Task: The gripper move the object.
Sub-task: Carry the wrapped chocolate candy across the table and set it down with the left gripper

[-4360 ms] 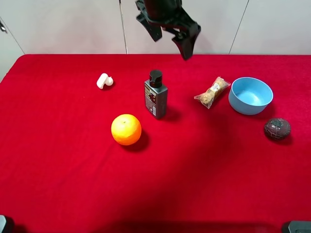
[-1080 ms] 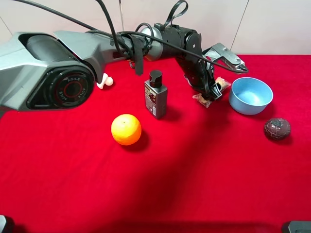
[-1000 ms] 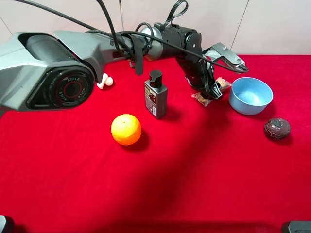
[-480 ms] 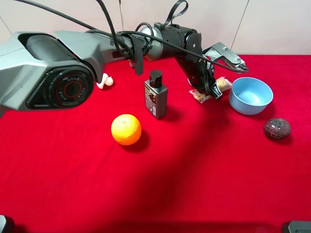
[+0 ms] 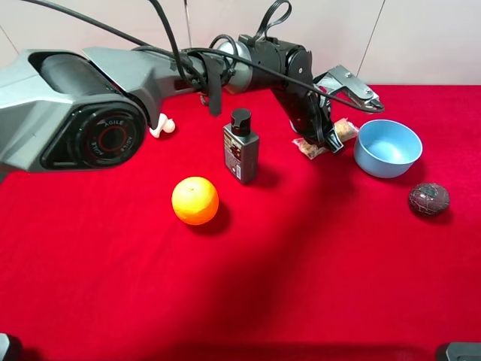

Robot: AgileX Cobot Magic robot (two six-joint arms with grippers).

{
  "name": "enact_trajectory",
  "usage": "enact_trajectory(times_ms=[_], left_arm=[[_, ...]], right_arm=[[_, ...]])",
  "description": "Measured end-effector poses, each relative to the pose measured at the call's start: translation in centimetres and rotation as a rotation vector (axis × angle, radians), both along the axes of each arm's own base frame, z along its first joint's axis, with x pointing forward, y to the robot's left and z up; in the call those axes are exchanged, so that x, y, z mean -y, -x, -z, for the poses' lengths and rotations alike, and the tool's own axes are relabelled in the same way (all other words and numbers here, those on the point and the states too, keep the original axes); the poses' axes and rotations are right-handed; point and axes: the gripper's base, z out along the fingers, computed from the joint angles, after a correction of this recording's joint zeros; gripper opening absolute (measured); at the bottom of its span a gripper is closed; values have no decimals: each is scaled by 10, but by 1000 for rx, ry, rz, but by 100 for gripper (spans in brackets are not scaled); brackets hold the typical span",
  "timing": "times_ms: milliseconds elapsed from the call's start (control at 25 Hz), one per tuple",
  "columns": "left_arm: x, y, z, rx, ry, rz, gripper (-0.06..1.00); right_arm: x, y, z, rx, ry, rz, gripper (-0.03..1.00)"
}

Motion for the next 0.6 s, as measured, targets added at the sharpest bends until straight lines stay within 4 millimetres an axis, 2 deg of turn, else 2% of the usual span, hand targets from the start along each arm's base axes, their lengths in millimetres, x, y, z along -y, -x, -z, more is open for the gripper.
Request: enact_trajectory(times_ms=[160, 360, 600], left_arm=[[0, -3, -10, 26, -17, 14, 16], [-1, -4, -32, 50, -30, 21, 16], [-4, -1, -47, 39, -53, 19, 16]], right_arm=[[0, 0, 0, 0, 0, 0, 69], [0, 0, 0, 0, 0, 0, 69], [0, 0, 0, 0, 0, 0, 69]])
